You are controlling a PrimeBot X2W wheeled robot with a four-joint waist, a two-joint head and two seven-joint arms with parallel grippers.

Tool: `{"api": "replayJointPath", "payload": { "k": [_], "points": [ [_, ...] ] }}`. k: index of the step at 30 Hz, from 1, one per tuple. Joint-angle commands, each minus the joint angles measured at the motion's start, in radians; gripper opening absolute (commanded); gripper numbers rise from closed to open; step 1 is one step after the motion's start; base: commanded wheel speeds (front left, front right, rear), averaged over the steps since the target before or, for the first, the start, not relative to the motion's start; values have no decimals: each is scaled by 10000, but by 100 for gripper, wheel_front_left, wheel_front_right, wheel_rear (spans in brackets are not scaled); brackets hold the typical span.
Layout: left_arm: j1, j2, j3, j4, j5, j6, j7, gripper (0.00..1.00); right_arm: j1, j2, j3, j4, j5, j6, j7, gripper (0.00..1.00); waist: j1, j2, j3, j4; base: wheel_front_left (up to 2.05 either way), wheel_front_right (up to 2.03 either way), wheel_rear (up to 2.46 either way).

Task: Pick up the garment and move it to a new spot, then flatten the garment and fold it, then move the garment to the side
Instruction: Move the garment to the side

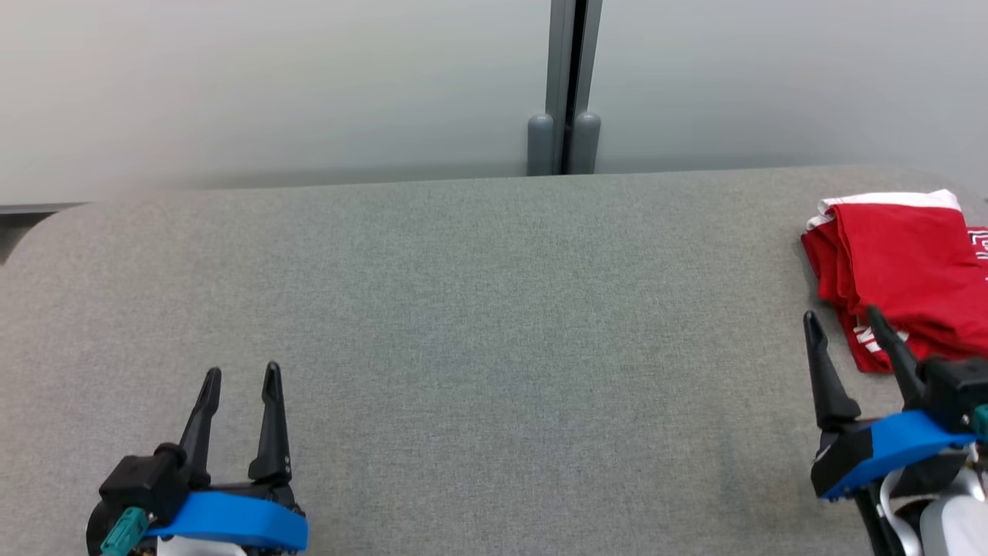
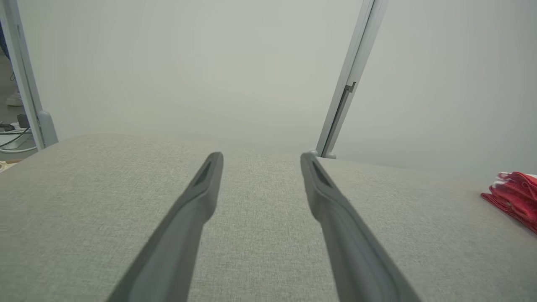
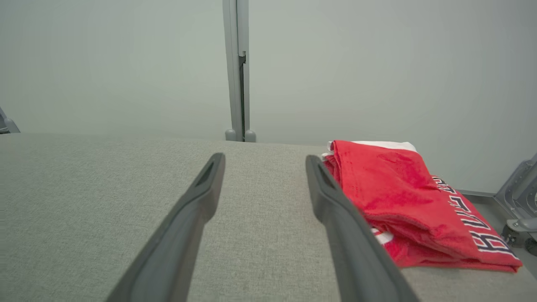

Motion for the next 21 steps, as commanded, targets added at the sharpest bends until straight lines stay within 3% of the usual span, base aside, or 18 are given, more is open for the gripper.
{"api": "replayJointPath", "payload": {
  "k": [1,21],
  "points": [
    [151,-28,86,38,66,-22,-39,100,315,142,-99,-157,-19,2,49,100,2,-1,-152,30,0,0,0],
    [400,-263,505,402,375,-144,-40,100,1557,798,-319,-786,58,2,502,100,2,-1,-367,-49,0,0,0]
  ]
}}
